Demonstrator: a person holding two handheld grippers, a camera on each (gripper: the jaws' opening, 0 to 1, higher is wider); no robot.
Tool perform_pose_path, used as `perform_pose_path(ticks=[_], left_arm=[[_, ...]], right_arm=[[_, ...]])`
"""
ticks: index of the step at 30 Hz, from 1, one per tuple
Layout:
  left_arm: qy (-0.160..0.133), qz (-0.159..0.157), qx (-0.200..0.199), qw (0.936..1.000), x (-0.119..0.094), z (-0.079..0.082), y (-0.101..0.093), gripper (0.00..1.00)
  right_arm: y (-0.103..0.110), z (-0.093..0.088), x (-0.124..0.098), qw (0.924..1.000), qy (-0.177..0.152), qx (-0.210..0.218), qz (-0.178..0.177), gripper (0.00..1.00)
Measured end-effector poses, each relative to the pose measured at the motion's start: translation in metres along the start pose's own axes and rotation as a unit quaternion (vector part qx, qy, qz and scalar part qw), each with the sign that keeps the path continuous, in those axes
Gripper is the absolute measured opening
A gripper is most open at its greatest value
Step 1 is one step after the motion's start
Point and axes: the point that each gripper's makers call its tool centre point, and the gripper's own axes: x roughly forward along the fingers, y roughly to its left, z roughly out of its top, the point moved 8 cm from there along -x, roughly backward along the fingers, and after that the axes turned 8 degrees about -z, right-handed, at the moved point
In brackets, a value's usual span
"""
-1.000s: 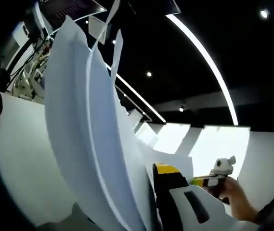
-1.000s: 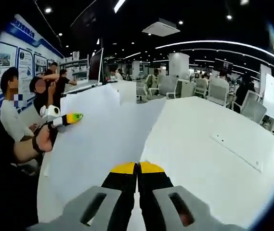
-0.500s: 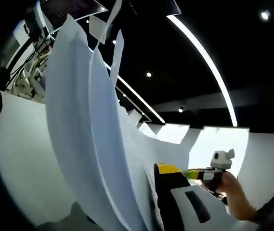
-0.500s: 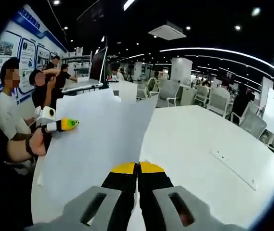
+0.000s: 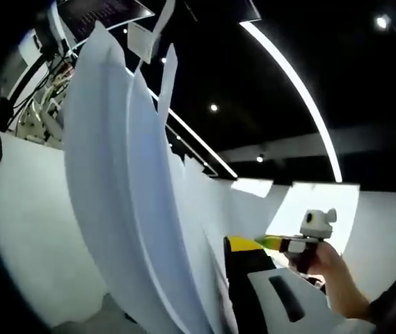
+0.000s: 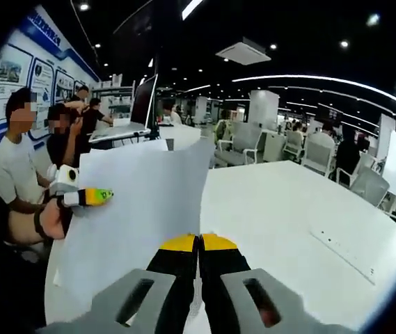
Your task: Organize the stack of printing papers by aligning and flattening the scattered papers on the table
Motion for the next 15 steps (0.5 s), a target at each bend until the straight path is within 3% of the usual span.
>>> perform_pose_path(ticks=[15], left_arm=[[0.006,-0.003,0.006,1.0000,0.001,0.000,0.000,0.17]], right_arm=[[0.019,0.012,0.021,0.9995,-0.014,-0.023,0.018,0.00]])
